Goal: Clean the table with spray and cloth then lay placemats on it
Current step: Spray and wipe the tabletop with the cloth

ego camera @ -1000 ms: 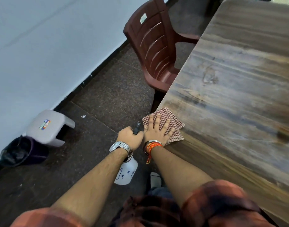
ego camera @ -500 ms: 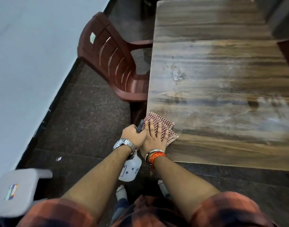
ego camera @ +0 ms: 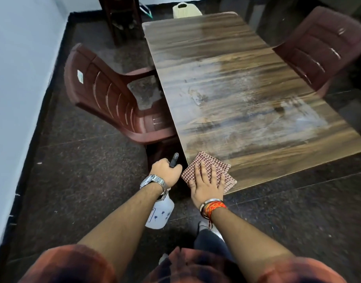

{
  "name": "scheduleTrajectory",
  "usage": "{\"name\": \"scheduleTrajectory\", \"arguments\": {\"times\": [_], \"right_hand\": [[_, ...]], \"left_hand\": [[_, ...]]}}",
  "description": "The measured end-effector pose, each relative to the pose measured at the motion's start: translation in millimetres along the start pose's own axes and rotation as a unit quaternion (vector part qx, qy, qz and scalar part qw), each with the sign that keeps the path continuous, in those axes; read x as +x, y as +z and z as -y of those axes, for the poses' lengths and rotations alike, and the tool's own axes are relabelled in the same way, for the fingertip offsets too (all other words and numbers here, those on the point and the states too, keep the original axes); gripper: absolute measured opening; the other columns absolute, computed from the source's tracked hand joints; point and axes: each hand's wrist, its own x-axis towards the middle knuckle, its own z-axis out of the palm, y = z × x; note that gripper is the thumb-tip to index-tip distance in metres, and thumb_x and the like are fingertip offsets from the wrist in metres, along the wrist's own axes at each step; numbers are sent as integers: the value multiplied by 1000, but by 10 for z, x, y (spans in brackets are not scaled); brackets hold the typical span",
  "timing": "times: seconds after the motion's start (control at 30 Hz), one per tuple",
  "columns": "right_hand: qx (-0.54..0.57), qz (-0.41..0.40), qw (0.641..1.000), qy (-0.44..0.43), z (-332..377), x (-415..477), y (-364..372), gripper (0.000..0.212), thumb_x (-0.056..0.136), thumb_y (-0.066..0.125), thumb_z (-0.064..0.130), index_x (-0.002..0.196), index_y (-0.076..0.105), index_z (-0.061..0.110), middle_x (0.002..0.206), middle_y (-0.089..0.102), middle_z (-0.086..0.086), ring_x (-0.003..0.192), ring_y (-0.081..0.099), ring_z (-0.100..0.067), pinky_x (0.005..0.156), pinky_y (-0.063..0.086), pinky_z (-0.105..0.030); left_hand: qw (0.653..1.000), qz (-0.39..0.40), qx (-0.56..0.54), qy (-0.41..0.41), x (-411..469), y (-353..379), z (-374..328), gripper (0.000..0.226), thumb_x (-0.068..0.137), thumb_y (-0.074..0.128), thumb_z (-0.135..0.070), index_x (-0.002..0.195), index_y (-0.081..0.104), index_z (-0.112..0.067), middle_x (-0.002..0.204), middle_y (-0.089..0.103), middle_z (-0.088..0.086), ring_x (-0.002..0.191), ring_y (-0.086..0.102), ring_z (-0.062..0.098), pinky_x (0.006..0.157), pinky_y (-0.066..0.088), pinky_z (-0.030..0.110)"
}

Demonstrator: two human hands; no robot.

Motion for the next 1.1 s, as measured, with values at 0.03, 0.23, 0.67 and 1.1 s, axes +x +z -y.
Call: {"name": "scheduleTrajectory", "arguments": {"times": [0.03,0.23,0.67,1.1], "right_hand": [[-2,-2,1000,9,18,-6,-2,62,94,23,49,152,10,32,160,8,7,147,2,-29,113,-3,-59],[1,-37,998,49,204,326,38,62,88,32,48,146,35,28,154,32,2,142,24,-34,110,10,-63],[36,-11,997,68,926,2269,-287,72,84,-4,50,152,6,30,161,0,7,146,-9,-30,108,-17,-60],[29,-17,994,103,1615,3965,-549,63,95,21,50,152,1,32,161,-2,8,146,-10,-30,112,-11,-60]], "left_hand": [[1000,3,-2,2,46,-18,8,23,81,57,-35,73,57,-14,81,65,7,78,62,29,63,42,31],[1000,15,4,20,601,-165,-77,24,81,57,-34,68,53,-14,76,62,7,76,60,31,64,41,31],[995,46,77,33,2133,-660,-769,48,76,53,-47,86,68,-3,86,70,15,81,66,35,64,46,29],[996,66,49,35,3564,-1394,-860,37,78,57,-44,87,66,-11,93,70,12,87,64,32,67,42,27]]}}
